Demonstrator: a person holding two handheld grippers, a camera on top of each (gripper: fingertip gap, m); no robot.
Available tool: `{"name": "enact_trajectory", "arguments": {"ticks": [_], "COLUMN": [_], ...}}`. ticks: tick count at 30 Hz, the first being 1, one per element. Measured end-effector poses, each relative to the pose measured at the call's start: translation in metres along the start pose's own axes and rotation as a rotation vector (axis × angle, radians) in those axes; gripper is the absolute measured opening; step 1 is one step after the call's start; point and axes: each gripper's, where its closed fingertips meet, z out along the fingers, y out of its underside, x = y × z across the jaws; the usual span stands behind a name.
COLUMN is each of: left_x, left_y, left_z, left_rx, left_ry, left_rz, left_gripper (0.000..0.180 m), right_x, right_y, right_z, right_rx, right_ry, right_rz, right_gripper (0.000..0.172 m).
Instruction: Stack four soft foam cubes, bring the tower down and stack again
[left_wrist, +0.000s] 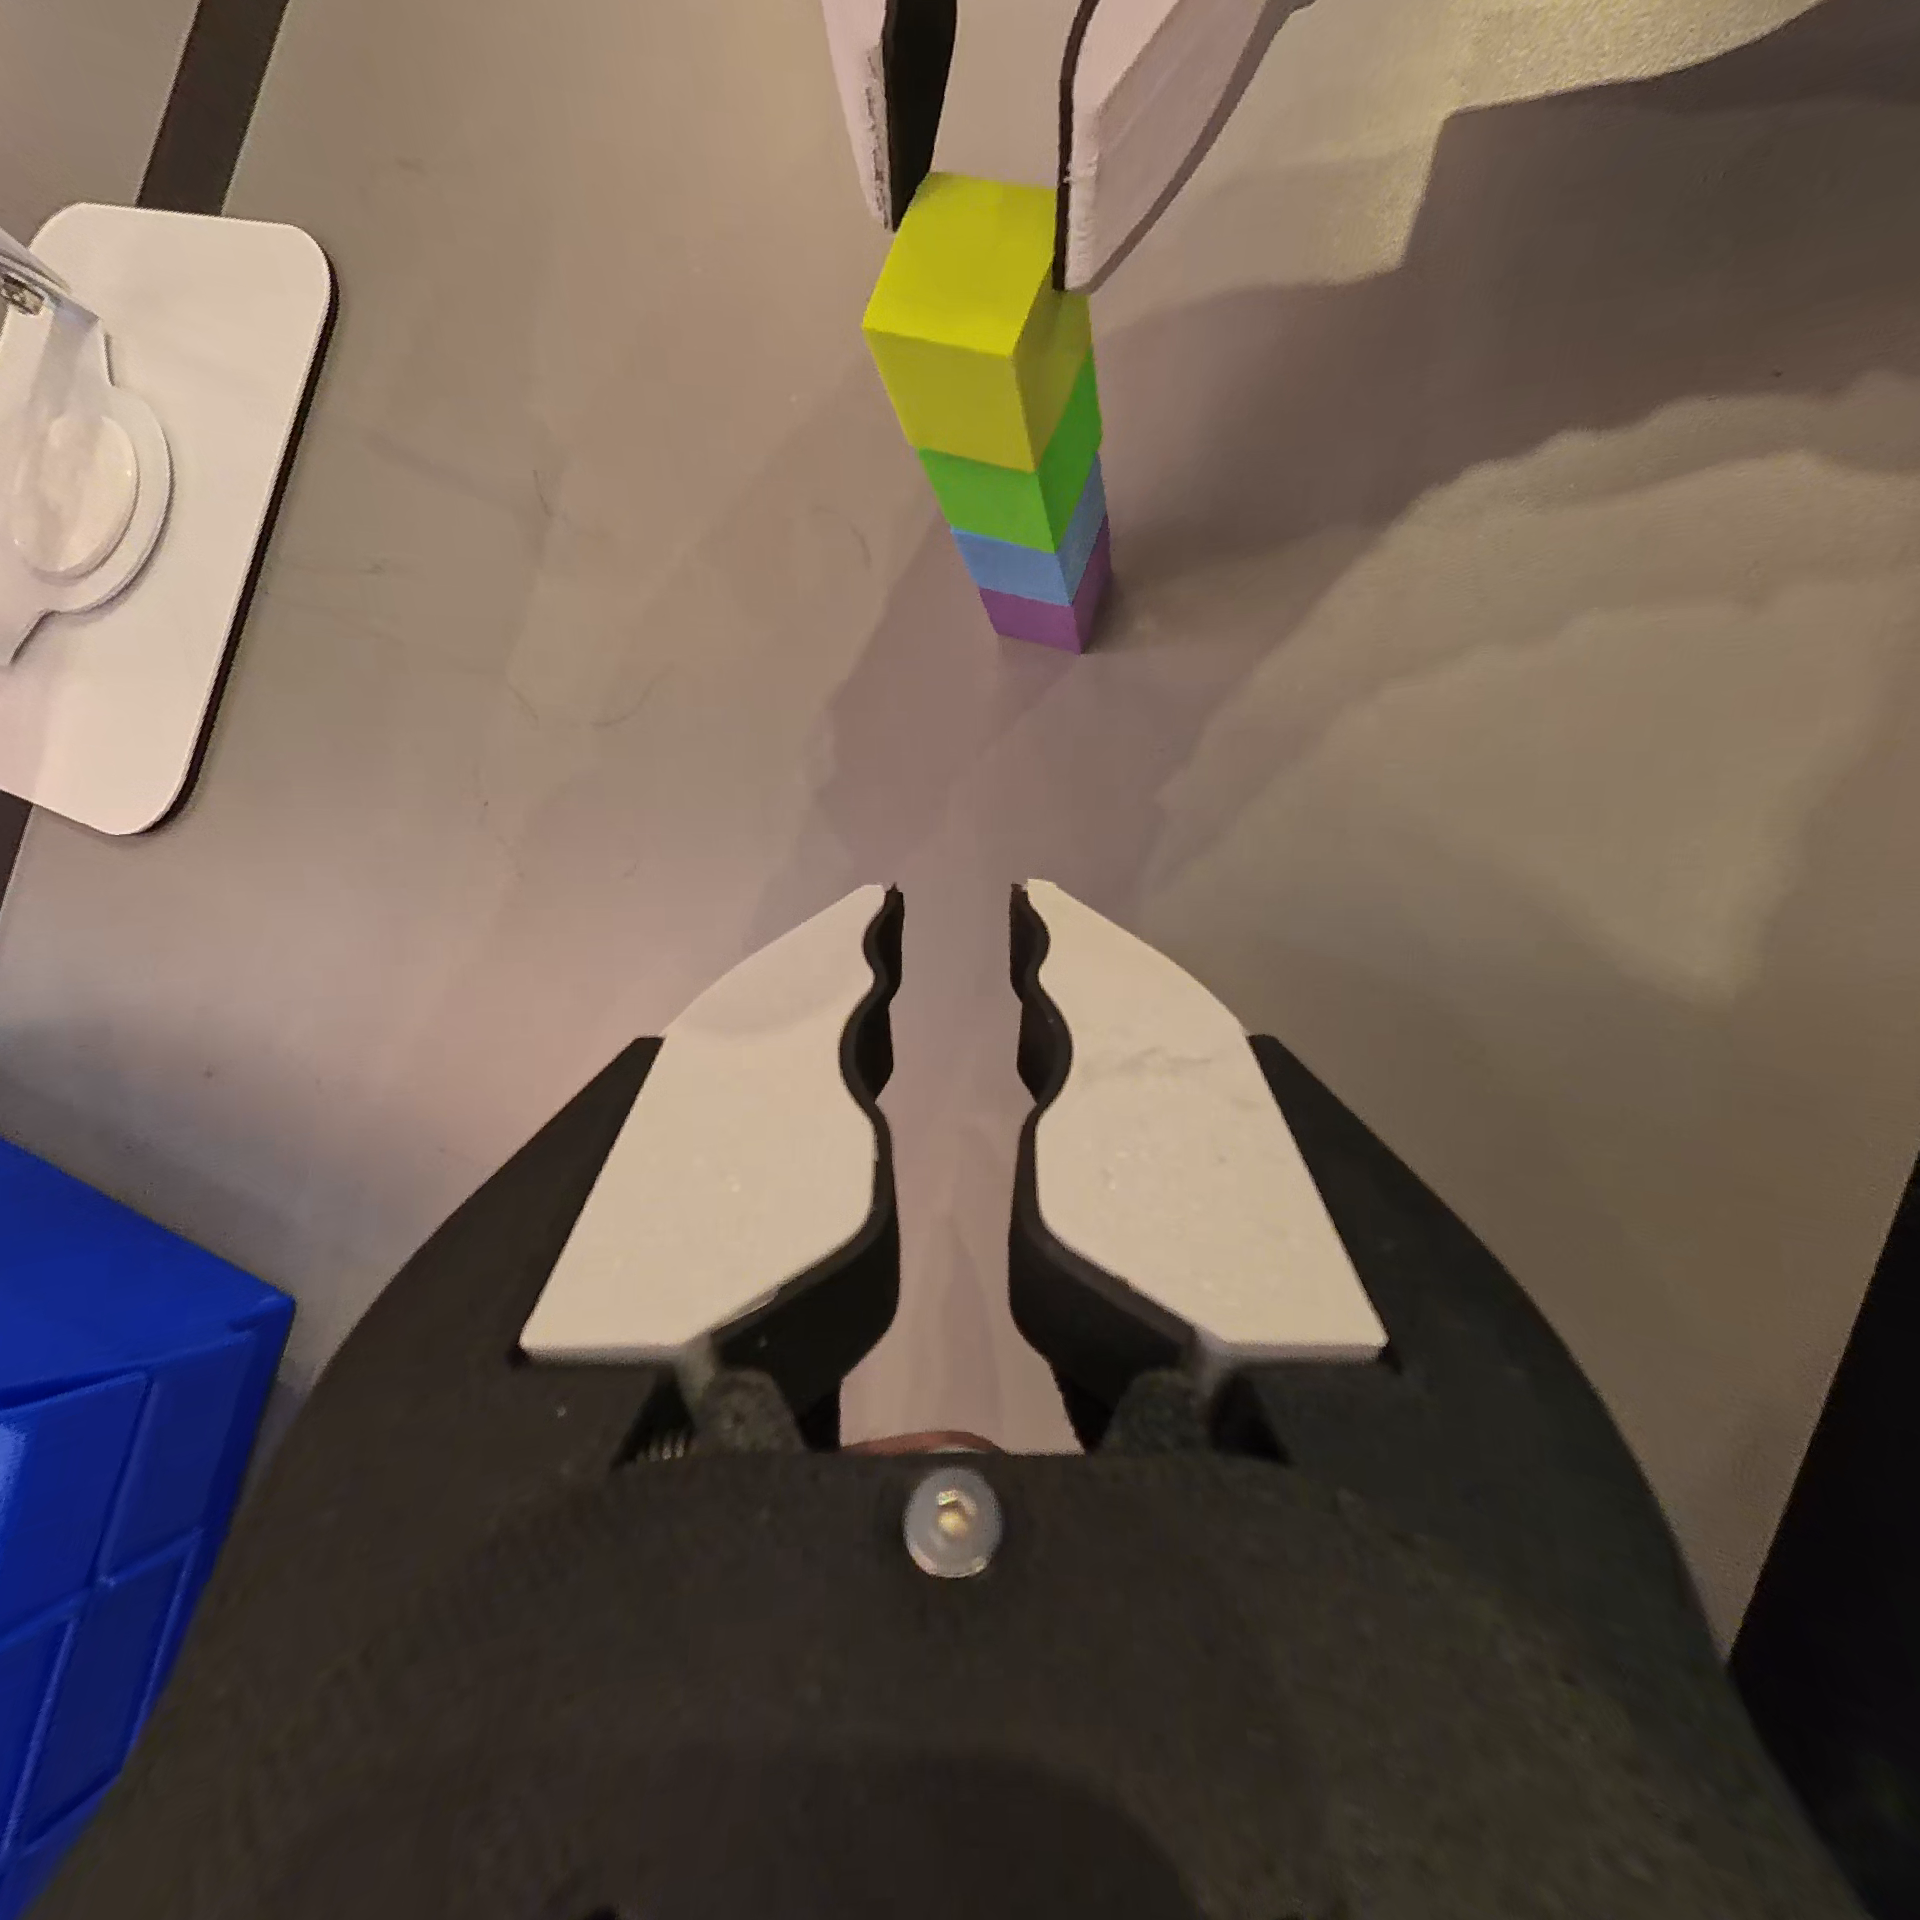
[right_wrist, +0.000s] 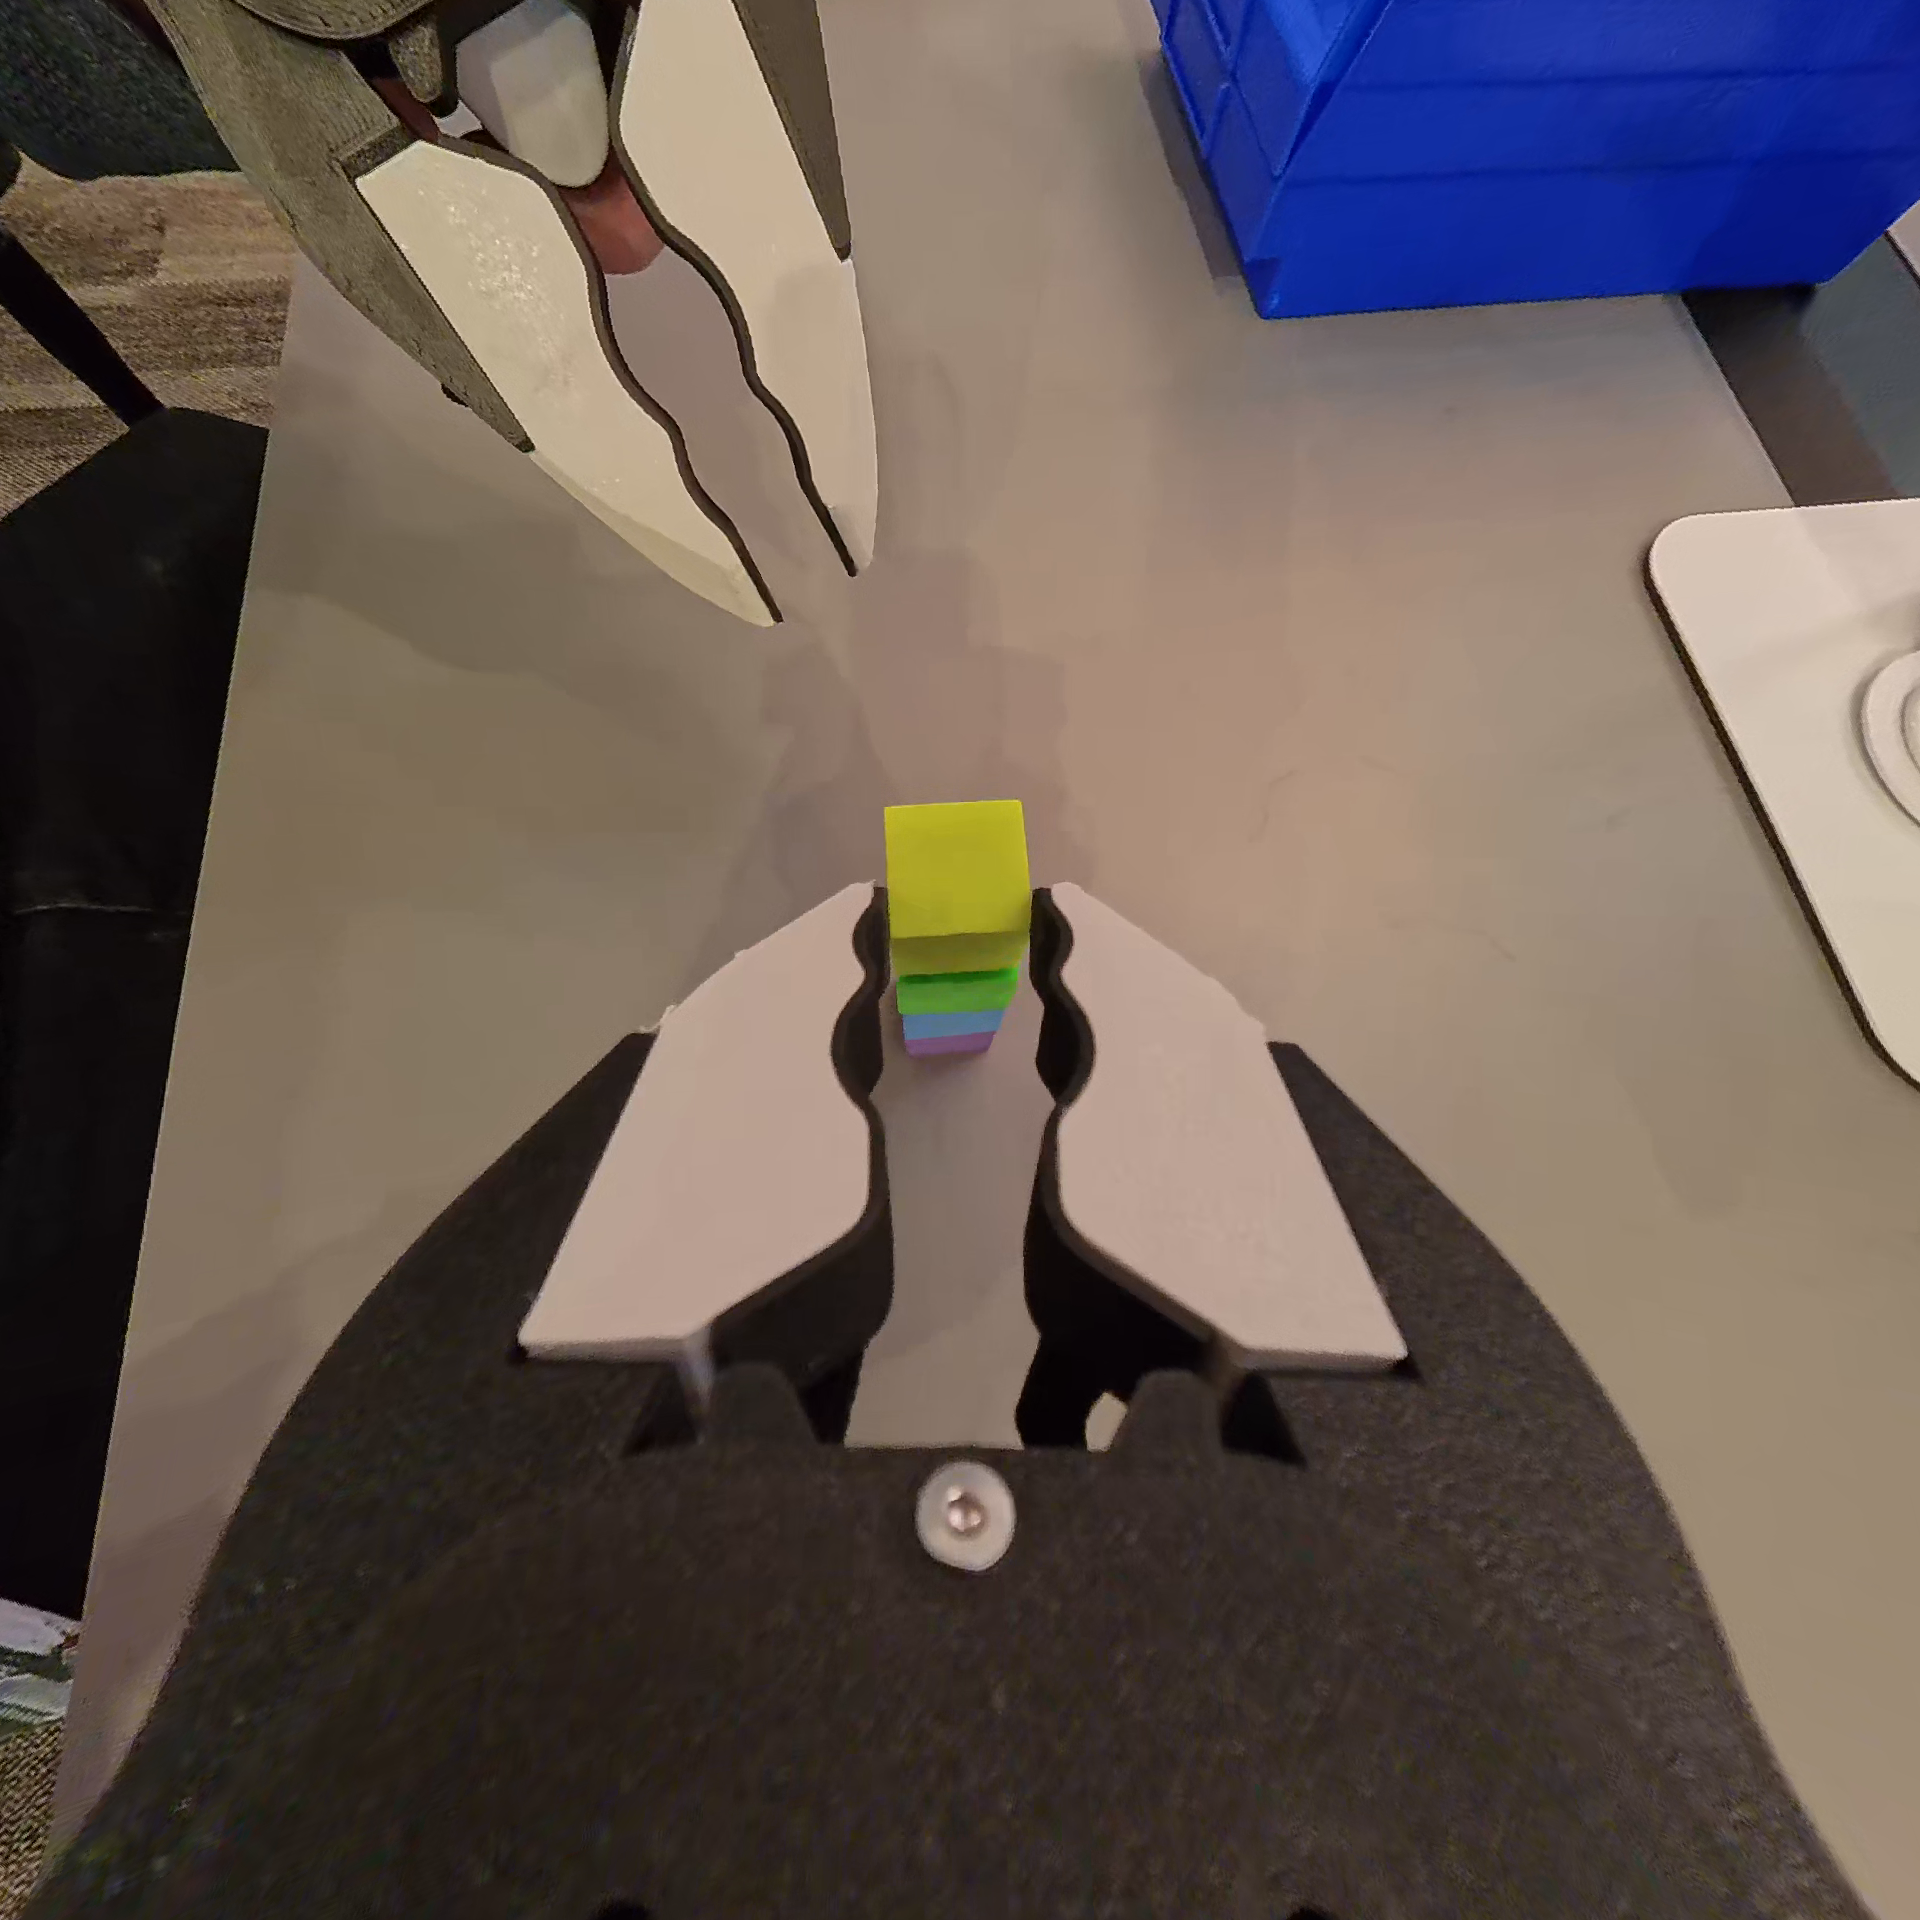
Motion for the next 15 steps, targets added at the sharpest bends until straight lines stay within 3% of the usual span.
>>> {"name": "enact_trajectory", "arguments": {"ticks": [15], "left_x": [0.0021], "left_y": [0.0012], "left_z": [0.0015], "left_rx": [-0.01], "left_ry": [0.005], "left_rz": [0.008], "left_gripper": [0.019], "right_x": [0.0013], "right_y": [0.0012], "right_z": [0.001], "right_rx": [-0.005], "right_ry": [0.0], "right_rz": [0.003], "right_gripper": [0.026]}}
